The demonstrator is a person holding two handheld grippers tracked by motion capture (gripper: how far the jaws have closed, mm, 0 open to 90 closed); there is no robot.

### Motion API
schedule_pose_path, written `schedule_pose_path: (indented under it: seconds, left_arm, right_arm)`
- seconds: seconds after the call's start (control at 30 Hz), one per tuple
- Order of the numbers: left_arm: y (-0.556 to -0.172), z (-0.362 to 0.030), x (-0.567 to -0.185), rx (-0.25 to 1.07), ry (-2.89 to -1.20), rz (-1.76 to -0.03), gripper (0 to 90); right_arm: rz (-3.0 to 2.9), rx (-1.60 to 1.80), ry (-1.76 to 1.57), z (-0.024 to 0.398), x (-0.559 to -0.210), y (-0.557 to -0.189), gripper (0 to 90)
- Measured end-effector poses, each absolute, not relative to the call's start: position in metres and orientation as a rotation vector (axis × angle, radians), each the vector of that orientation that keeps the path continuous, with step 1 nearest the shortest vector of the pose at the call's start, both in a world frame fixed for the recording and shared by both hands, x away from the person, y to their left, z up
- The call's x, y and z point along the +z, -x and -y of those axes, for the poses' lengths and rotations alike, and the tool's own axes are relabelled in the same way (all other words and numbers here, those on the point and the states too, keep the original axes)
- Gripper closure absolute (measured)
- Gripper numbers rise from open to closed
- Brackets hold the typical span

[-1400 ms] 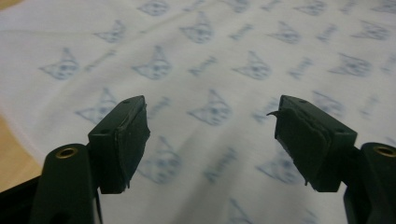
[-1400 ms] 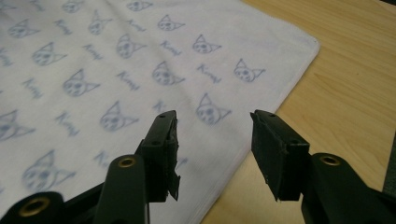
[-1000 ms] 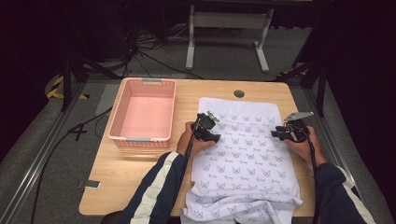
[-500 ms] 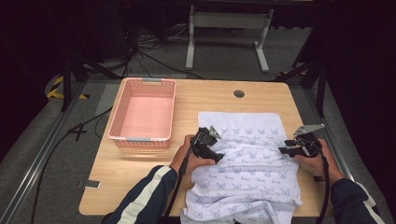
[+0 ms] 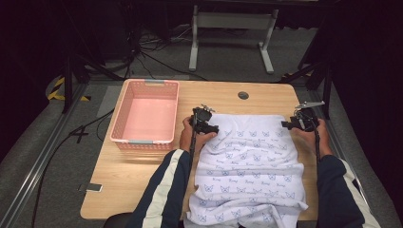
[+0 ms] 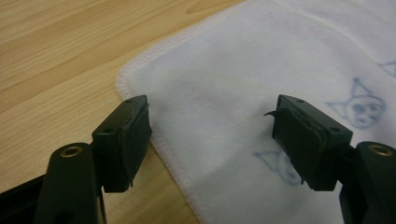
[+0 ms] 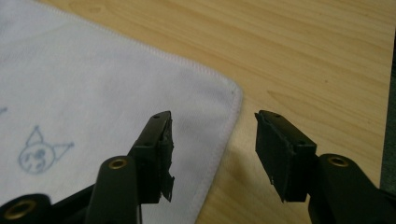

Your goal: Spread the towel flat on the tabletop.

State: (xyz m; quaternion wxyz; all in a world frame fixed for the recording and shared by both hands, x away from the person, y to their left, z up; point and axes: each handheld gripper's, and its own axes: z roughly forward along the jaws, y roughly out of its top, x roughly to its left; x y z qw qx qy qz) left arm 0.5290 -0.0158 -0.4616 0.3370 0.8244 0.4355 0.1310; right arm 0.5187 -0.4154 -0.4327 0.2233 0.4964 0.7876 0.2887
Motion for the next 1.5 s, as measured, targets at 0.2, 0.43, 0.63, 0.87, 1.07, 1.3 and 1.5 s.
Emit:
schedule_pose_path:
  seconds: [0.2, 0.43, 0.63, 0.87, 1.07, 1.3, 1.5]
  left_arm:
    - [-0.536, 0.012, -0.464, 0.351, -2.12, -1.136, 28.5]
    - [-0.542, 0.012, -0.466, 0.418, -2.108, -1.158, 26.6]
    - [-0.549, 0.011, -0.464, 0.408, -2.126, -1.125, 34.8]
    - [-0.554, 0.006, -0.459, 0.307, -2.132, -1.116, 81.9]
    - [-0.555, 0.007, -0.457, 0.321, -2.112, -1.12, 83.5]
    - [-0.548, 0.011, -0.437, 0.349, -2.066, -1.065, 83.7]
    - [-0.514, 0.016, -0.411, 0.36, -2.081, -0.941, 83.8]
  right_arm:
    - [-2.113, 0.753, -1.393, 0.405, -0.44, -0.533, 44.4]
    - [-2.091, 0.744, -1.45, 0.404, -0.447, -0.542, 39.8]
    - [-2.09, 0.789, -1.514, 0.406, -0.448, -0.545, 47.5]
    - [-2.193, 0.825, -1.466, 0.405, -0.445, -0.543, 73.5]
    - [-2.238, 0.847, -1.465, 0.404, -0.443, -0.542, 85.4]
    - [-2.178, 1.001, -1.365, 0.404, -0.42, -0.533, 86.2]
    - [-2.224, 1.118, -1.233, 0.403, -0.391, -0.504, 86.2]
